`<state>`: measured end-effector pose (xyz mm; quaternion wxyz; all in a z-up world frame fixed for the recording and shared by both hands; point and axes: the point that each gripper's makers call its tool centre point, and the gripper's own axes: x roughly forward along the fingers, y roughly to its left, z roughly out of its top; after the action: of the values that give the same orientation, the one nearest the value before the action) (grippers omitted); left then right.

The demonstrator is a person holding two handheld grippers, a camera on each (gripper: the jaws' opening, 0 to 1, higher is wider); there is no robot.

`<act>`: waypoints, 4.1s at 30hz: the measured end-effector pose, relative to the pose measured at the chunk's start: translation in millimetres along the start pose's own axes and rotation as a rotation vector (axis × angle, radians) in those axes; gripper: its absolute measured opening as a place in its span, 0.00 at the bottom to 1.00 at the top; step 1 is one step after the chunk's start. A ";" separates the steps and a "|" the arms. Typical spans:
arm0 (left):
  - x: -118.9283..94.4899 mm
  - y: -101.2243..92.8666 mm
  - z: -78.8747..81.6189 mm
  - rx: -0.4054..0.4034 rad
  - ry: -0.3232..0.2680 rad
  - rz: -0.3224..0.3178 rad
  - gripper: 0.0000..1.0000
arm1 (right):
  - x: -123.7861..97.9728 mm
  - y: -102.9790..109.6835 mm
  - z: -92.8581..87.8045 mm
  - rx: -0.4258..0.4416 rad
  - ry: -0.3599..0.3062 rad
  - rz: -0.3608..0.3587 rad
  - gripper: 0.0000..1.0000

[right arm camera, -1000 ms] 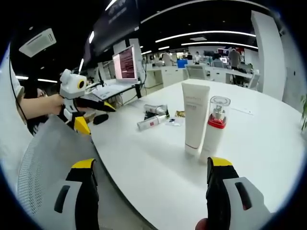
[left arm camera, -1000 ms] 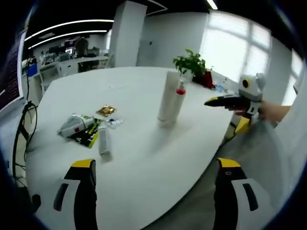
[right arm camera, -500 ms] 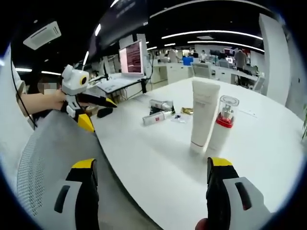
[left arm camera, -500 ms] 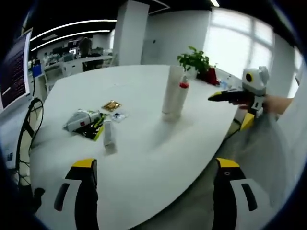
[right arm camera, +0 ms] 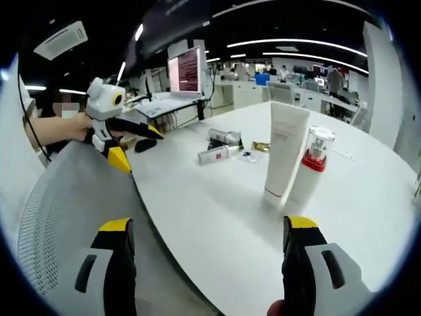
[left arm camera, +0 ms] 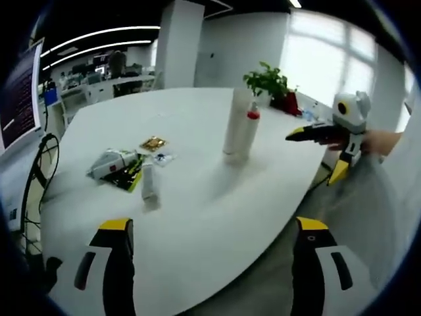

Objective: Arrange the skincare products in the storage area until every visible bottle or jar stands upright without overlapping.

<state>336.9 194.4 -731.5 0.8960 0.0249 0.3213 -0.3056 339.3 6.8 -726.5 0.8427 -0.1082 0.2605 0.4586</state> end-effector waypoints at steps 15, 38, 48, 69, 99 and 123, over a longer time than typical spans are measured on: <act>2.1 10.1 -8.0 -0.025 0.037 0.006 0.93 | -0.1 -1.6 -0.7 0.025 -0.004 -0.002 0.93; 42.7 62.1 -11.4 -0.056 0.209 0.078 0.86 | 3.3 -1.8 -13.5 0.014 0.068 -0.004 0.92; 69.3 80.2 -7.5 -0.053 0.284 0.063 0.81 | 5.0 -1.7 -21.0 0.018 0.101 -0.005 0.92; 122.6 116.4 12.4 0.010 0.459 0.062 0.56 | 4.4 -9.3 -28.0 0.036 0.126 -0.032 0.90; 155.4 127.4 14.5 0.133 0.656 0.039 0.35 | 4.0 -10.4 -34.5 0.008 0.171 -0.048 0.90; 149.5 136.6 15.5 0.122 0.641 0.068 0.20 | 5.9 -13.9 -37.8 -0.020 0.184 -0.059 0.89</act>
<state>513.2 222.1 -828.3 0.7558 0.1842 0.5671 -0.2706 340.6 -12.6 -762.2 0.8272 -0.1662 0.3290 0.4242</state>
